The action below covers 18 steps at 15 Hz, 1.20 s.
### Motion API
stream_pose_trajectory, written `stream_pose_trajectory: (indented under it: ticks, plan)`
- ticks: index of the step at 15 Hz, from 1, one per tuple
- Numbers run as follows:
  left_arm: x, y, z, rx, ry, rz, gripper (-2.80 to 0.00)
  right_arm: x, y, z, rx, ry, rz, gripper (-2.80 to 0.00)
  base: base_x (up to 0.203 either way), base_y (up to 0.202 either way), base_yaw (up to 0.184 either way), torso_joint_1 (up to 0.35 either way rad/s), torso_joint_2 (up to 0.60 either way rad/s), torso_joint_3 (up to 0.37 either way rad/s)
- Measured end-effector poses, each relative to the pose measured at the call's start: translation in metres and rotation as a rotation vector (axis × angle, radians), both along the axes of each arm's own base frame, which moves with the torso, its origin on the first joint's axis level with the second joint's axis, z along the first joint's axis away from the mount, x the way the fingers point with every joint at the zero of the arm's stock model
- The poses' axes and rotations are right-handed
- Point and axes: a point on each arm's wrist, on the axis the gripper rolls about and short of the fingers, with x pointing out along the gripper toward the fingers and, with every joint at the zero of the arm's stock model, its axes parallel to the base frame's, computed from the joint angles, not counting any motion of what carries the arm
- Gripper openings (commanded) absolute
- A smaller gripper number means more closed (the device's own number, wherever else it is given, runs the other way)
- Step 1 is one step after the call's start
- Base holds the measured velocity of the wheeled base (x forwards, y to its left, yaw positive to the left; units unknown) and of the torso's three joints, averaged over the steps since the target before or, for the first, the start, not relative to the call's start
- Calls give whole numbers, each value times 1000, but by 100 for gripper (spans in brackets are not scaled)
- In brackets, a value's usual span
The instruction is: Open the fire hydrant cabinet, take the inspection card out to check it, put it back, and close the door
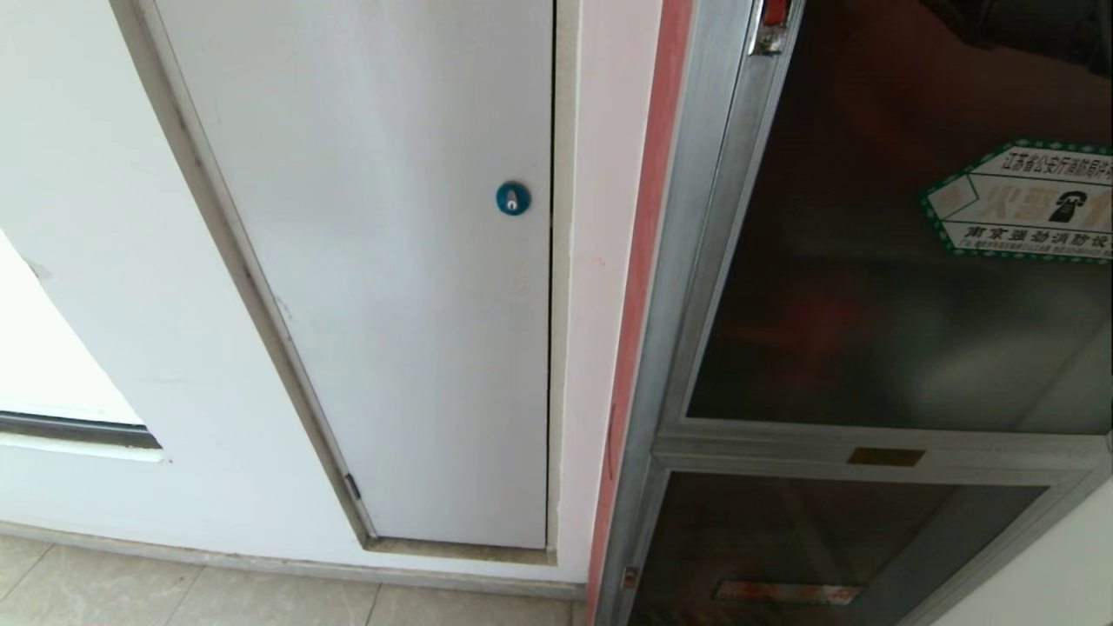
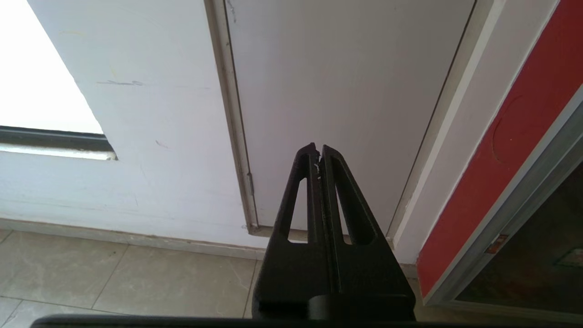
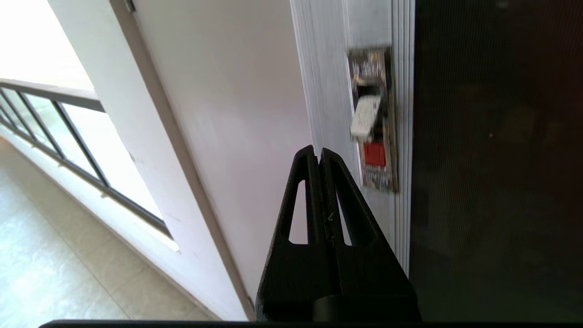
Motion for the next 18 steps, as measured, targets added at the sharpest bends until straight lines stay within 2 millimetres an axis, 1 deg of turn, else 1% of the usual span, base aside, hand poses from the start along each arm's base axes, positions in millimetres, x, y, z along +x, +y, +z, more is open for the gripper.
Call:
stream_pose_trajectory:
  ticks: [3,9,14,18]
  plan:
    - [0,0,0,0,0,0,-280,2,1,9,13,-29,-1,-280,0,0,0,0,0,0]
    - [0,0,0,0,0,0,-280,16,6,16,25,-53,-7,-280,0,0,0,0,0,0]
    - [0,0,0,0,0,0,-280,25,9,12,19,-38,-10,-280,0,0,0,0,0,0]
    - [0,0,0,0,0,0,-280,32,7,8,14,-26,-28,-280,0,0,0,0,0,0]
